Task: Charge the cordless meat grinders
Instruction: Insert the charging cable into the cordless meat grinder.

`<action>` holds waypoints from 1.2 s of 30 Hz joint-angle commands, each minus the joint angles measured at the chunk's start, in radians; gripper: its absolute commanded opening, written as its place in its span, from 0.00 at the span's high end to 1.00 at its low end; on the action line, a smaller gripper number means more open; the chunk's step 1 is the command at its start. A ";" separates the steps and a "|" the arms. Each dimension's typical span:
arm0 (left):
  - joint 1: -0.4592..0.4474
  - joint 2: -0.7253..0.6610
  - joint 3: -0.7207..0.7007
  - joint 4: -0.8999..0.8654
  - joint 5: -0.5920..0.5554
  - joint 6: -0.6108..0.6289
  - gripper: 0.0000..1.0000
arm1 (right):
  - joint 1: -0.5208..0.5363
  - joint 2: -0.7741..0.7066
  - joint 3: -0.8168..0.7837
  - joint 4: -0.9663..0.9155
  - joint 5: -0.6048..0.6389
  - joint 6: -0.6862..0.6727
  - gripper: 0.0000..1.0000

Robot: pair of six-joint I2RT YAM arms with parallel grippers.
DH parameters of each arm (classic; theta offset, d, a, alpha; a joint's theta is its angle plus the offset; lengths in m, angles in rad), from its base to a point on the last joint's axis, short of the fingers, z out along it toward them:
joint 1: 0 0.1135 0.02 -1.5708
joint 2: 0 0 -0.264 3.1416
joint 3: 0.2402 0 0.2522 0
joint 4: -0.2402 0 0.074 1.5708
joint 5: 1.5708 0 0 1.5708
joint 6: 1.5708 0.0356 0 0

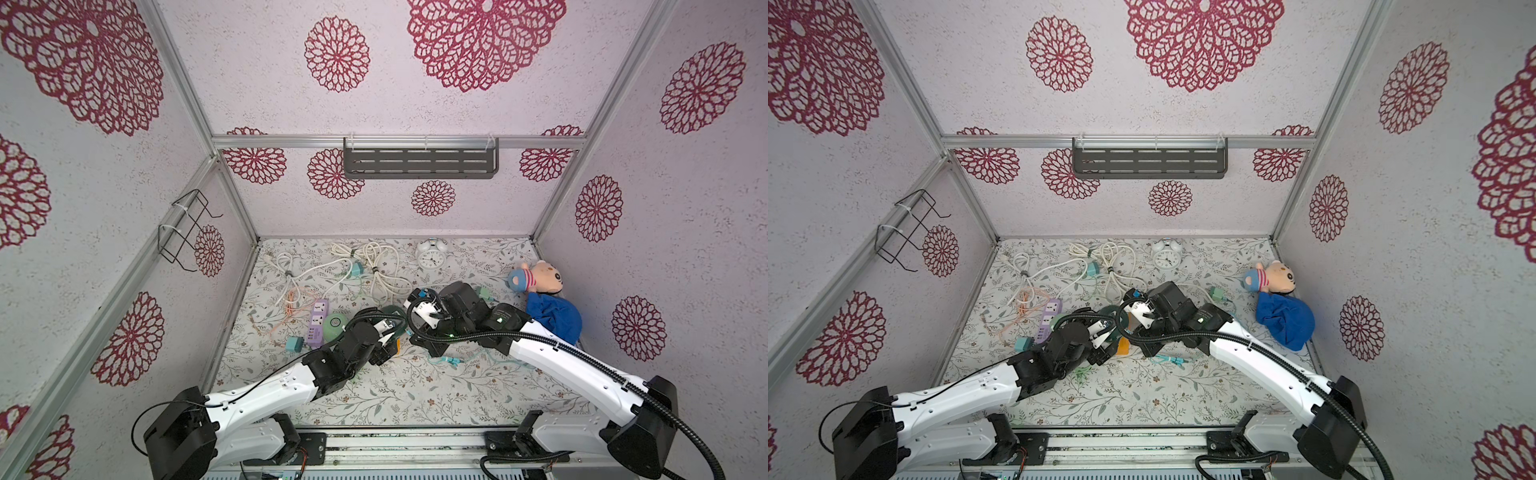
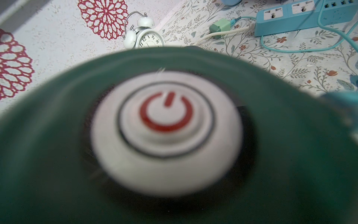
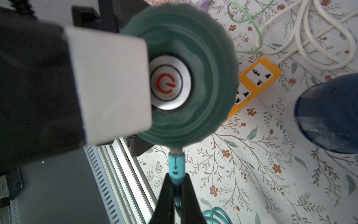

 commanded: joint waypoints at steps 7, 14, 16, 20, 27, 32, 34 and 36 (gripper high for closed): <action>-0.143 0.027 0.019 0.041 0.023 0.033 0.47 | -0.018 -0.008 0.061 0.166 0.033 0.001 1.00; -0.161 0.027 0.011 0.035 0.037 0.024 0.47 | -0.044 -0.012 0.078 0.138 0.023 -0.026 1.00; -0.162 0.022 0.011 0.025 0.047 0.021 0.47 | -0.052 -0.013 0.082 0.120 0.020 -0.044 1.00; -0.164 0.011 0.014 0.003 0.062 0.019 0.48 | -0.065 -0.017 0.090 0.075 0.033 -0.087 1.00; -0.166 0.004 0.020 -0.012 0.078 0.004 0.48 | -0.074 -0.021 0.107 0.061 0.046 -0.114 1.00; -0.178 0.028 0.030 -0.007 0.080 0.003 0.49 | -0.074 0.000 0.118 0.083 0.048 -0.107 1.00; -0.186 0.037 0.031 -0.003 0.078 0.001 0.49 | -0.077 0.001 0.124 0.097 0.062 -0.106 1.00; -0.192 0.040 0.030 0.006 0.075 -0.005 0.49 | -0.082 0.006 0.131 0.117 0.055 -0.095 1.00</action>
